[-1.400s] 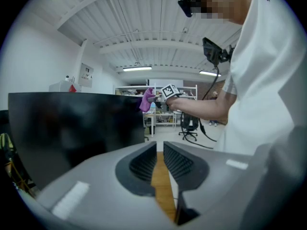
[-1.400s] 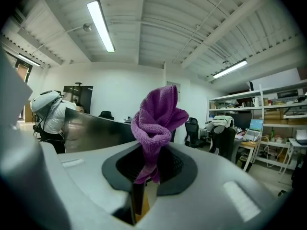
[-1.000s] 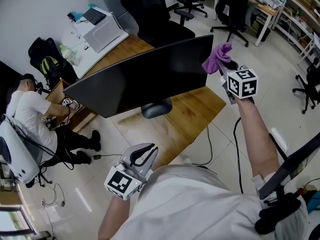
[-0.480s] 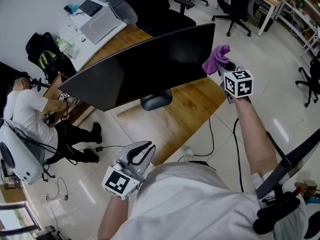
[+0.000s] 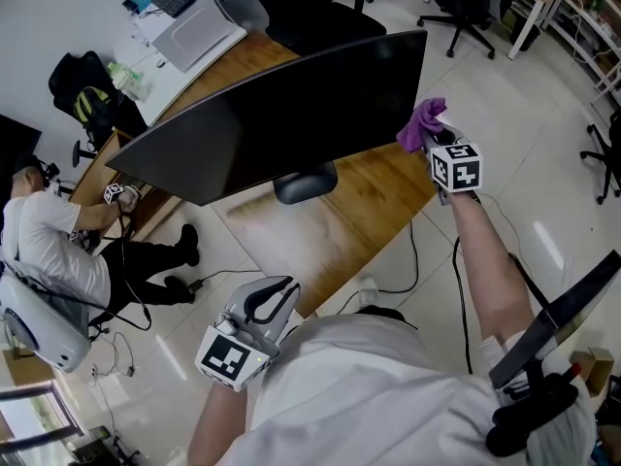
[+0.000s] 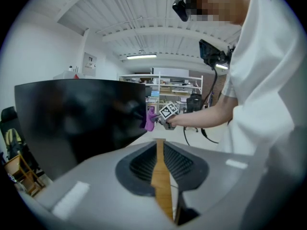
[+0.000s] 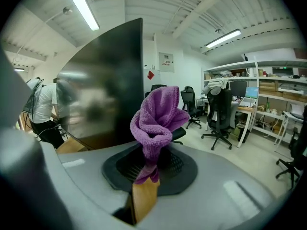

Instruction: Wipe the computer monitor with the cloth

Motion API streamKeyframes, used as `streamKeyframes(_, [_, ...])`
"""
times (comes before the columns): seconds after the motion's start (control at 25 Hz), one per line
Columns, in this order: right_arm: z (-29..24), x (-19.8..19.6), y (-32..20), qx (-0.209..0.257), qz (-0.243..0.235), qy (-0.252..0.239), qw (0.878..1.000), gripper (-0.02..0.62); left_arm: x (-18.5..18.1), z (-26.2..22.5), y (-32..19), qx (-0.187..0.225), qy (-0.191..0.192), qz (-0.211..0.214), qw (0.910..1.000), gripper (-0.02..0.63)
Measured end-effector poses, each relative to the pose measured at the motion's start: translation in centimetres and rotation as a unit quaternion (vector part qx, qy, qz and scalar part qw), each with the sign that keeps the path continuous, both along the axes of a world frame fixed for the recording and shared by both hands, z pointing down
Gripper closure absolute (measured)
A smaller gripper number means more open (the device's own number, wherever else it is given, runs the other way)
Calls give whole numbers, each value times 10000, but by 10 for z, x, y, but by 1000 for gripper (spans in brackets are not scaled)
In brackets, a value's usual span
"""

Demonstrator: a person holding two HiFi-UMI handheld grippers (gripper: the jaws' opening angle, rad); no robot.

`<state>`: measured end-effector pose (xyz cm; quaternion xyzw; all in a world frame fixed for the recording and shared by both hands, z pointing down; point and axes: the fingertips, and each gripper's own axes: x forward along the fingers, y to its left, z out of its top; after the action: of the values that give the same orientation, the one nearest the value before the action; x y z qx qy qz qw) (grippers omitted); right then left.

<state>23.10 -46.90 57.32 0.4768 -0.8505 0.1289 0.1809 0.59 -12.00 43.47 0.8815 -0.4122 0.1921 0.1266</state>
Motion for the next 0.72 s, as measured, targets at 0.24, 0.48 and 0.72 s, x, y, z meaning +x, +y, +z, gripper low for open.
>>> streamKeyframes(0.24, [39,3,3,-272,133,97,9995,543,-2,2,7,-12,-15,-25,10000,541])
streamKeyframes(0.48, [75,7,6,-562,356,141,9977,543,-9,4,18,-45,-66,-139,9999,541])
streamKeyframes(0.72, [83,0,5,-749,614,-7,9953,543,-23,2,20,-124,-82,-202,9997,541])
